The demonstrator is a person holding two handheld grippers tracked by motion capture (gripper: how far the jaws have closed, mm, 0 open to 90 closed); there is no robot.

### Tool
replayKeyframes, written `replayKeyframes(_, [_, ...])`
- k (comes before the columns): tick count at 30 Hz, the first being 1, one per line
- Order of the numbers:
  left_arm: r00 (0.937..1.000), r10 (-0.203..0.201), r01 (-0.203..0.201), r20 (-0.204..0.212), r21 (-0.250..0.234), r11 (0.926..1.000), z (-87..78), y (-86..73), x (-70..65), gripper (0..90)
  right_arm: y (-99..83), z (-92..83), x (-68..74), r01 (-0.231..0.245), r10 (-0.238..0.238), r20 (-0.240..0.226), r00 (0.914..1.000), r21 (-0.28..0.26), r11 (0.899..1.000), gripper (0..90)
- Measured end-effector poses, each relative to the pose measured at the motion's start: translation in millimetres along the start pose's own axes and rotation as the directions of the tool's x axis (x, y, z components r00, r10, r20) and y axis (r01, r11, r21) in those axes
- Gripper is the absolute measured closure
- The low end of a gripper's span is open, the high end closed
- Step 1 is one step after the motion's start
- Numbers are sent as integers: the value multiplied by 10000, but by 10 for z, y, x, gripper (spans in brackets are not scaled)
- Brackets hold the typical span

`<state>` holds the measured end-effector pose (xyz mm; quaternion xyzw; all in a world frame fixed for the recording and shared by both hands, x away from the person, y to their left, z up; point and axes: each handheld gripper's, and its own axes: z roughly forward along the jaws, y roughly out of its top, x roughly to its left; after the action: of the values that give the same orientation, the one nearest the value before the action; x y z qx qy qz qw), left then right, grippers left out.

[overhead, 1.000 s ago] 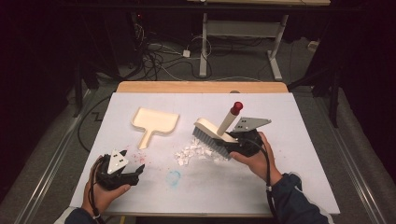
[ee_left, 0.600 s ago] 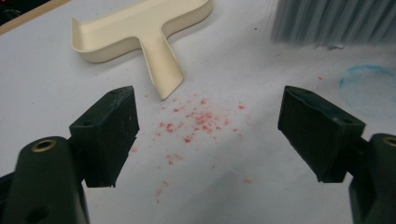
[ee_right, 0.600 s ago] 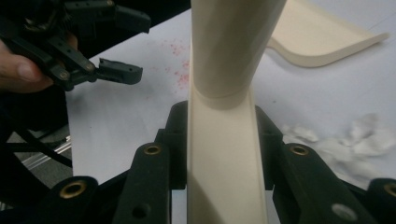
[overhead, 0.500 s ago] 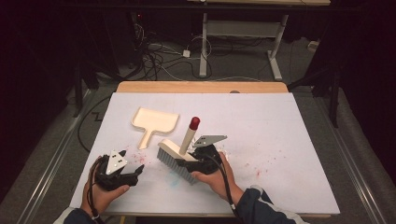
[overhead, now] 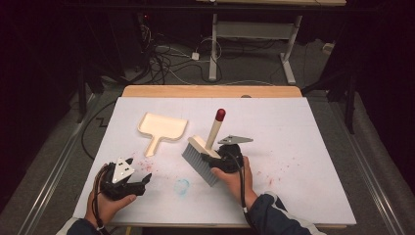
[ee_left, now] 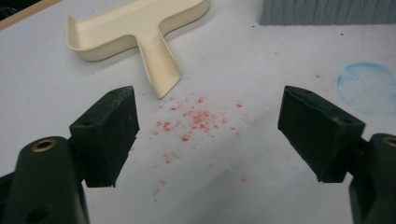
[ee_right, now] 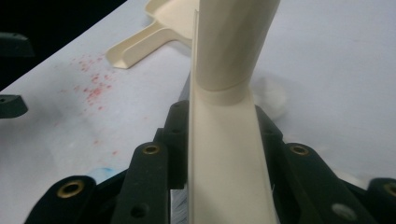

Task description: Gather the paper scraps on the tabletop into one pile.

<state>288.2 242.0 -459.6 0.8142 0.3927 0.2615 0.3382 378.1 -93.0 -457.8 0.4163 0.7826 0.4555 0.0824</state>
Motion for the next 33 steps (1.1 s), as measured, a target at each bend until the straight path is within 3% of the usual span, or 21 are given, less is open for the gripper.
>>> replayKeyframes(5, [10000,48,-48,61,45,10000,5,3,-6,196,-19,-165,-185,-311,309,407,9987,47,9995,671])
replayKeyframes(9, [9999,77,-78,73,62,10000,6,6,-13,197,-2,-255,-232,-292,291,266,9992,46,9996,672])
replayKeyframes(13, [9999,55,-56,84,76,10000,9,4,-9,197,104,-395,-198,471,-469,152,9988,-177,9987,674])
replayKeyframes(17, [10000,85,-85,45,93,9999,15,6,-7,197,253,-544,-212,1166,-1166,16,9932,-442,9922,674])
replayKeyframes(23, [10000,89,-90,21,101,9999,28,11,-9,196,462,-629,-339,2277,-2281,-68,9736,-390,9730,673])
replayKeyframes(24, [9999,101,-102,41,129,9999,32,14,-9,197,511,-610,-380,2552,-2561,-299,9662,-323,9664,673])
replayKeyframes(25, [9999,130,-130,57,161,9998,37,17,-9,197,554,-589,-423,2965,-2983,-526,9530,-391,9542,673])
replayKeyframes(27, [9998,182,-183,45,197,9996,46,21,-17,197,626,-517,-474,3842,-3850,-273,9225,-311,9227,673])
replayKeyframes(29, [9997,224,-225,28,230,9995,51,24,-20,197,683,-422,-530,4847,-4854,-314,8737,-268,8743,673])
replayKeyframes(30, [9997,233,-234,33,246,9994,55,24,-21,197,704,-368,-556,5137,-5142,-396,8568,-224,8577,673])
replayKeyframes(32, [9997,226,-228,61,258,9994,68,20,-21,197,733,-250,-588,5846,-5848,-287,8107,-145,8112,673])
replayKeyframes(33, [9996,257,-259,77,297,9992,74,19,-20,197,739,-188,-610,6084,-6082,-262,7933,-36,7936,673])
